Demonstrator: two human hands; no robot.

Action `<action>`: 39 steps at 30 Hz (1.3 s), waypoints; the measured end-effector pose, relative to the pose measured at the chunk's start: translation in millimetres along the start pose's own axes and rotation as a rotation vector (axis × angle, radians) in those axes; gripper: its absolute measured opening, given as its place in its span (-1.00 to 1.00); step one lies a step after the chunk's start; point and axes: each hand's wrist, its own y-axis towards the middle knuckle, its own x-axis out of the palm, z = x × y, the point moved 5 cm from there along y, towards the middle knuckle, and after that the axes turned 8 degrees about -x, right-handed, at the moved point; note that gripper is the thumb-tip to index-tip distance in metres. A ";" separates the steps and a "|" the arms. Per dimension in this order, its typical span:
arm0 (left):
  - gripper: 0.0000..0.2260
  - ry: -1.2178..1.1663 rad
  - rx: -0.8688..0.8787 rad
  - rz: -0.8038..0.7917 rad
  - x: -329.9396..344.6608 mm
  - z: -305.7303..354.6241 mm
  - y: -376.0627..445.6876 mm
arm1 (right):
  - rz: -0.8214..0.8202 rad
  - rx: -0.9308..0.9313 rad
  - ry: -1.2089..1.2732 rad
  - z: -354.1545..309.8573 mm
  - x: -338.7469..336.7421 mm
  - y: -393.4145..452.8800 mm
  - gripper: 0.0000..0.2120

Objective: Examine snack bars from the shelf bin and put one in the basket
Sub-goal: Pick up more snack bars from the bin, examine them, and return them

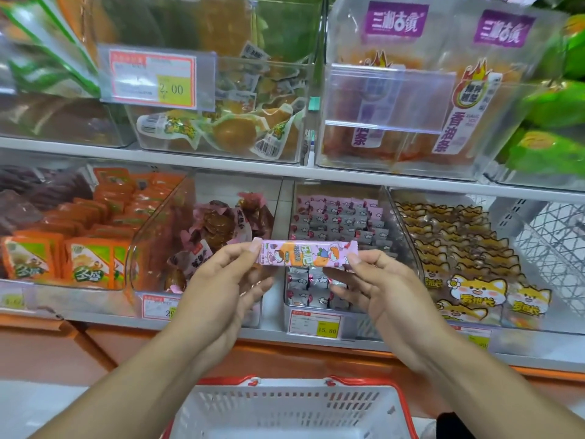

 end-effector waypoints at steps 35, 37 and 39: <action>-0.58 0.305 0.068 -0.054 6.6 -5.7 -10.1 | -0.167 -0.183 -0.186 -10.2 18.8 4.6 -0.77; -0.62 0.286 0.101 -0.042 6.0 -3.8 -10.0 | -0.144 -0.059 -0.126 -3.8 17.4 8.0 -0.76; -0.63 0.270 0.076 0.013 4.2 -5.1 -7.8 | -0.176 -0.020 -0.159 -1.6 18.6 10.2 -0.72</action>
